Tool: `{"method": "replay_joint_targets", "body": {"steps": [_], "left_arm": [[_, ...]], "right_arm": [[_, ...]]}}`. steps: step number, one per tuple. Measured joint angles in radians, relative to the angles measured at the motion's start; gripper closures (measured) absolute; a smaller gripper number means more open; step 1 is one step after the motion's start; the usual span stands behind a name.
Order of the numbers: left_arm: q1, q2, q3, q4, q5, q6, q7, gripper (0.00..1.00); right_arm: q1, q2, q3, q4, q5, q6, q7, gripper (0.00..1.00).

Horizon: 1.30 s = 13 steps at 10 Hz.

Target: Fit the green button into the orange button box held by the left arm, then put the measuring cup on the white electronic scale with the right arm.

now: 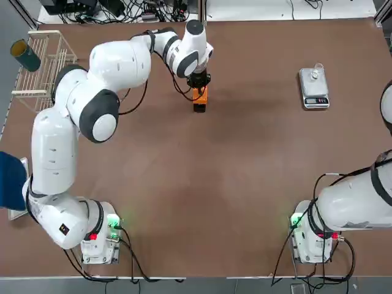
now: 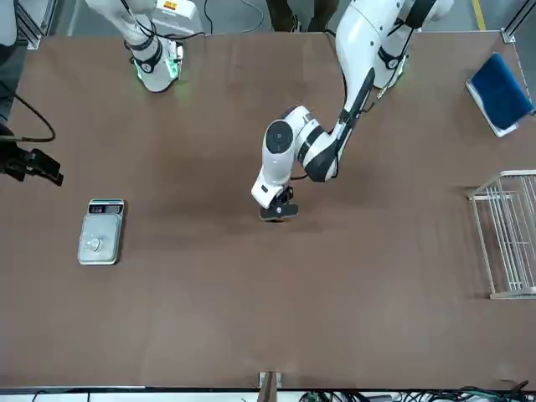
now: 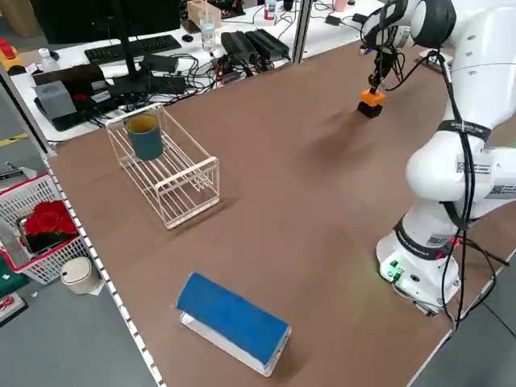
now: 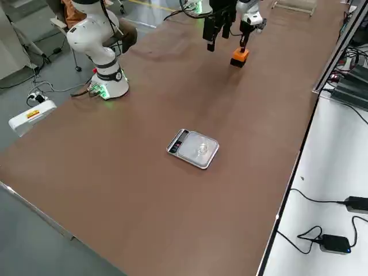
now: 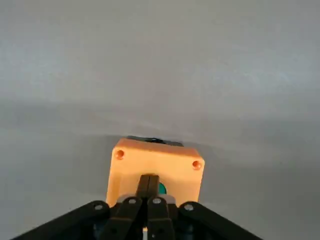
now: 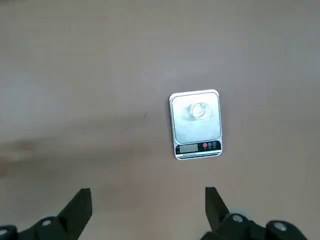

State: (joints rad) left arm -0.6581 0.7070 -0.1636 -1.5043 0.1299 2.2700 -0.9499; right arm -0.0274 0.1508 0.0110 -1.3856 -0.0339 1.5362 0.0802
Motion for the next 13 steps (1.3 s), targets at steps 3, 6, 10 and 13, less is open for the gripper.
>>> {"method": "replay_joint_targets", "body": {"steps": [3,6,10,13], "left_arm": [[0.013,-0.030,0.000,0.001,-0.008,-0.009,-0.001,0.99],[0.064,-0.120,0.001,0.002,-0.012,-0.087,0.000,0.96],[0.191,-0.268,0.002,0.002,-0.012,-0.312,0.076,0.48],[0.326,-0.400,0.003,-0.016,-0.018,-0.418,0.192,0.07]], "right_arm": [[0.001,-0.001,0.005,0.000,0.000,0.000,0.000,0.00],[0.003,-0.002,0.013,0.000,0.001,0.000,0.000,0.00],[0.013,-0.008,0.019,0.001,0.002,0.000,0.000,0.00],[0.015,-0.013,0.019,0.001,0.002,0.000,0.000,0.00]]}}
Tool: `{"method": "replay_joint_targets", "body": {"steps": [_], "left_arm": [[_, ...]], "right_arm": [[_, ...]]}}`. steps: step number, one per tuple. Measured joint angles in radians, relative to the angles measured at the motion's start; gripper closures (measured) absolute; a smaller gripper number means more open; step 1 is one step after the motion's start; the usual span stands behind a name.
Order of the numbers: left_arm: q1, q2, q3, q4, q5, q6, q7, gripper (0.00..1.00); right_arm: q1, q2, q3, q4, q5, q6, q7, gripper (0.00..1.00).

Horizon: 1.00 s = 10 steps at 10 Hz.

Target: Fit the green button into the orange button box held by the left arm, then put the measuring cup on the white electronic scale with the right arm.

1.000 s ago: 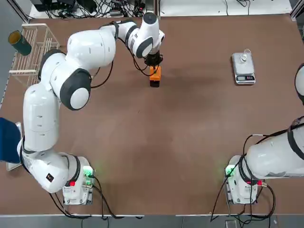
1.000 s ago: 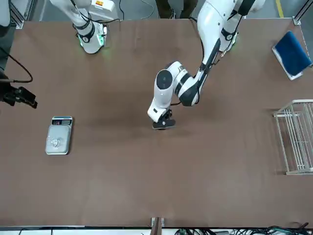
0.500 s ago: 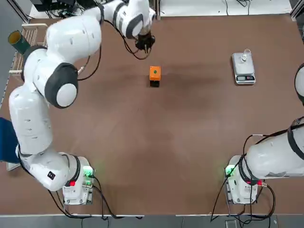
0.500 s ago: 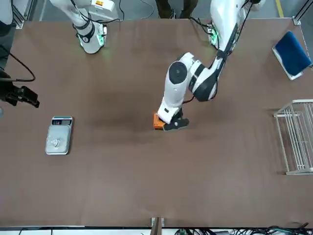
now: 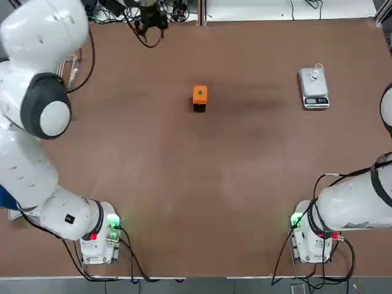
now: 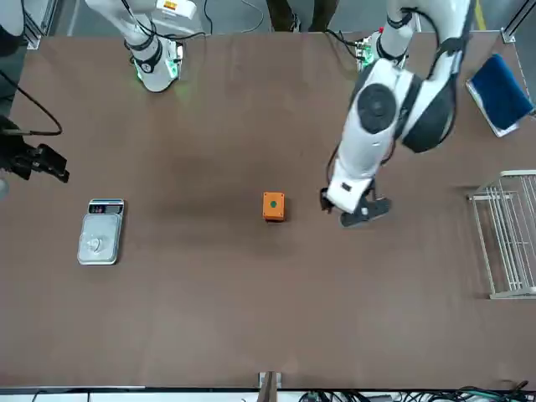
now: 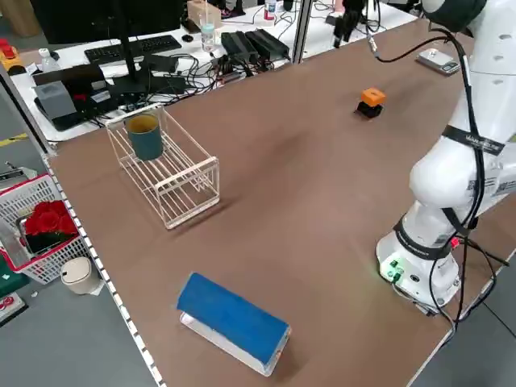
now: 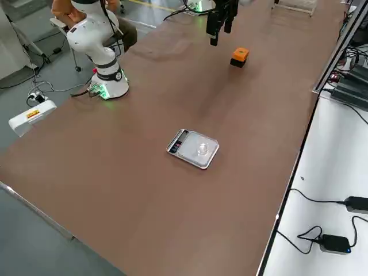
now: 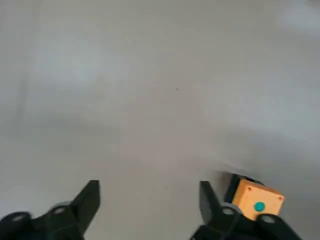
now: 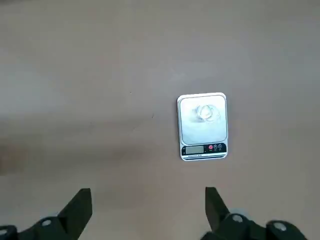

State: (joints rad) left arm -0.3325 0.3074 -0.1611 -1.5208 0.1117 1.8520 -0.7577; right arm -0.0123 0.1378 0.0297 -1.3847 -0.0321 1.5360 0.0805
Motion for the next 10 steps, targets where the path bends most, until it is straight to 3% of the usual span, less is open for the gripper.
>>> {"method": "replay_joint_targets", "body": {"steps": [1,3,6,8,10], "left_arm": [[0.050,-0.050,0.000,-0.025,-0.022,-0.015,0.051,0.01],[0.168,-0.154,0.002,-0.078,-0.071,-0.079,0.232,0.00],[0.305,-0.270,0.021,-0.093,-0.148,-0.223,0.519,0.00],[0.315,-0.329,0.106,-0.075,-0.181,-0.291,0.659,0.00],[0.314,-0.333,0.131,-0.007,-0.184,-0.334,0.690,0.00]], "right_arm": [[0.000,0.000,0.000,0.000,0.000,0.000,0.000,0.00],[0.001,-0.001,0.000,0.000,0.000,-0.001,0.000,0.00],[0.001,-0.001,-0.001,0.000,0.000,-0.001,0.000,0.00],[0.001,-0.001,-0.001,0.000,0.000,-0.001,0.000,0.00],[0.001,-0.001,-0.002,0.000,0.000,-0.001,0.000,0.00]]}}
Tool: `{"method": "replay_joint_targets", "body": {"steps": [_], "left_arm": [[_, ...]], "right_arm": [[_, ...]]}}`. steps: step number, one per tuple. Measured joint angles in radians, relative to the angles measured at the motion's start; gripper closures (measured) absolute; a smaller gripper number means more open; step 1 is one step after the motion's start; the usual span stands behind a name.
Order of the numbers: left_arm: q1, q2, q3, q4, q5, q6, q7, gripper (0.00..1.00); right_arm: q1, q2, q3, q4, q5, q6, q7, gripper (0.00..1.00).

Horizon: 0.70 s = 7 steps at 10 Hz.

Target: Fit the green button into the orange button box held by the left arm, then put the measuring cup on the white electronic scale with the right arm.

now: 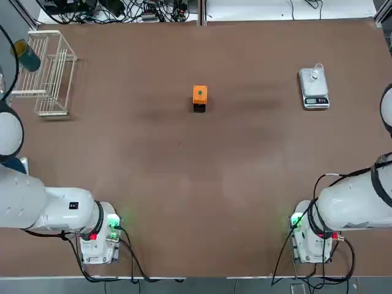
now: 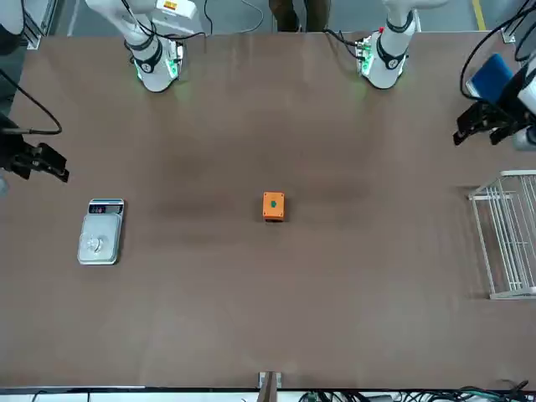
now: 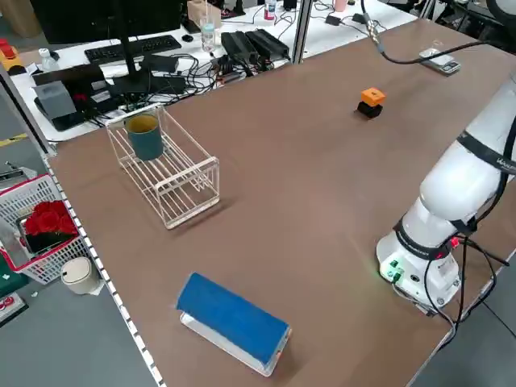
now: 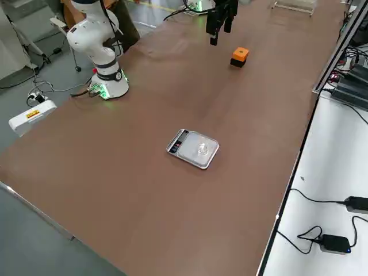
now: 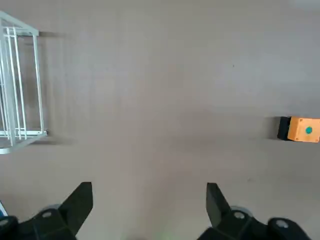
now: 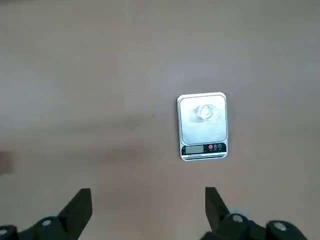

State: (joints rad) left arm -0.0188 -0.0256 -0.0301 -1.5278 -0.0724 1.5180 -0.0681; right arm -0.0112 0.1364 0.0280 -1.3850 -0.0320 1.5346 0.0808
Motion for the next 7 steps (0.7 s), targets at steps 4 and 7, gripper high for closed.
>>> {"method": "replay_joint_targets", "body": {"steps": [4,7], "left_arm": [[-0.012,0.029,-0.007,0.010,0.000,0.001,0.004,0.00],[-0.020,0.040,-0.052,0.010,0.038,0.008,0.009,0.00]], "right_arm": [[0.000,0.000,-0.001,0.000,0.000,0.000,0.000,0.00],[-0.001,0.000,-0.001,0.000,0.002,0.000,0.001,0.00]]}}
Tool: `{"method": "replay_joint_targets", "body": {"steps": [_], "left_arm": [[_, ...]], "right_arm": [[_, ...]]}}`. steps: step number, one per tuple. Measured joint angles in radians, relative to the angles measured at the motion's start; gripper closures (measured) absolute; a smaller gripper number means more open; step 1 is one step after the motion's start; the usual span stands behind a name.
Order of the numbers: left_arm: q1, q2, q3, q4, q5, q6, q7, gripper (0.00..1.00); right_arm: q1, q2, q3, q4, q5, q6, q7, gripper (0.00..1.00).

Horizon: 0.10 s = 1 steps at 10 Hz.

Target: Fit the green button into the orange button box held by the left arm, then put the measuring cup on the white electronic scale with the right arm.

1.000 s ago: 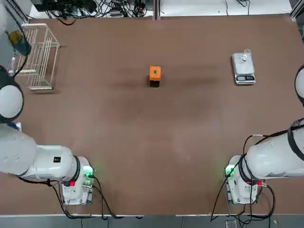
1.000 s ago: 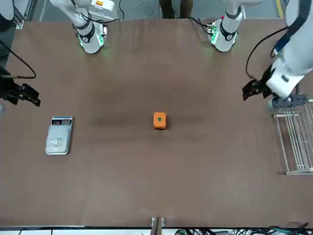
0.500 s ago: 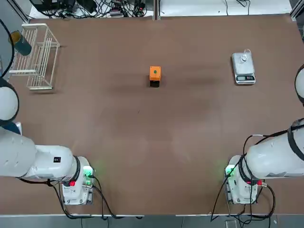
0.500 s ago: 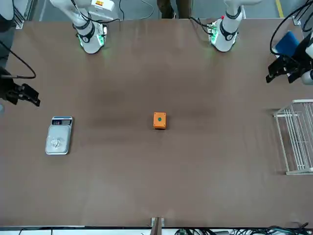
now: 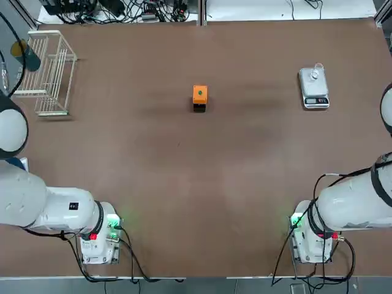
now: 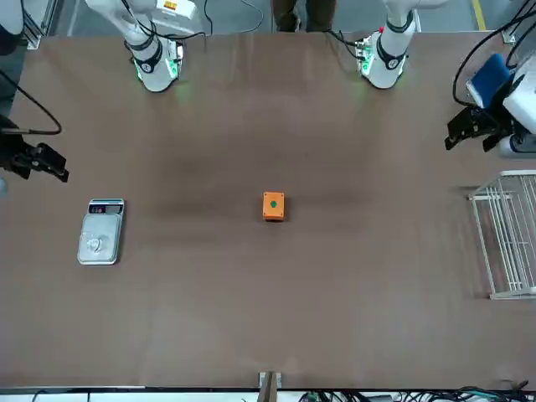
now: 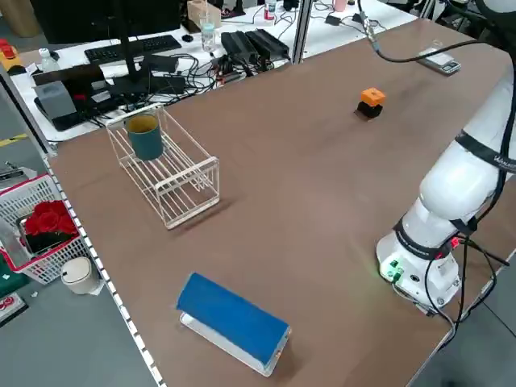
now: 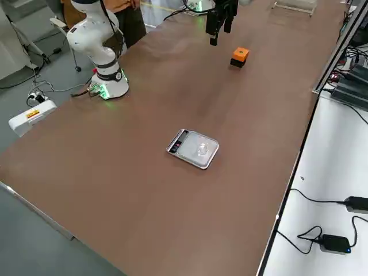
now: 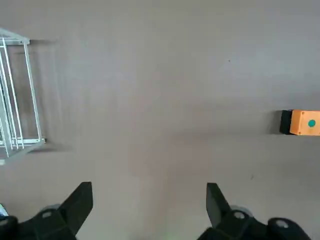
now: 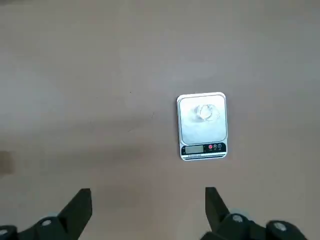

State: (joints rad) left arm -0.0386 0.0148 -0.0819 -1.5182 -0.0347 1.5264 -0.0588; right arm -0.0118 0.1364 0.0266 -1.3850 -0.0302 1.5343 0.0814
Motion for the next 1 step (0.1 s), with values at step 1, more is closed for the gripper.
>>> {"method": "replay_joint_targets", "body": {"steps": [1], "left_arm": [[-0.002,0.001,-0.012,0.000,0.005,0.001,0.000,0.00]], "right_arm": [[-0.001,0.000,-0.001,0.000,0.003,0.000,0.000,0.00]]}}
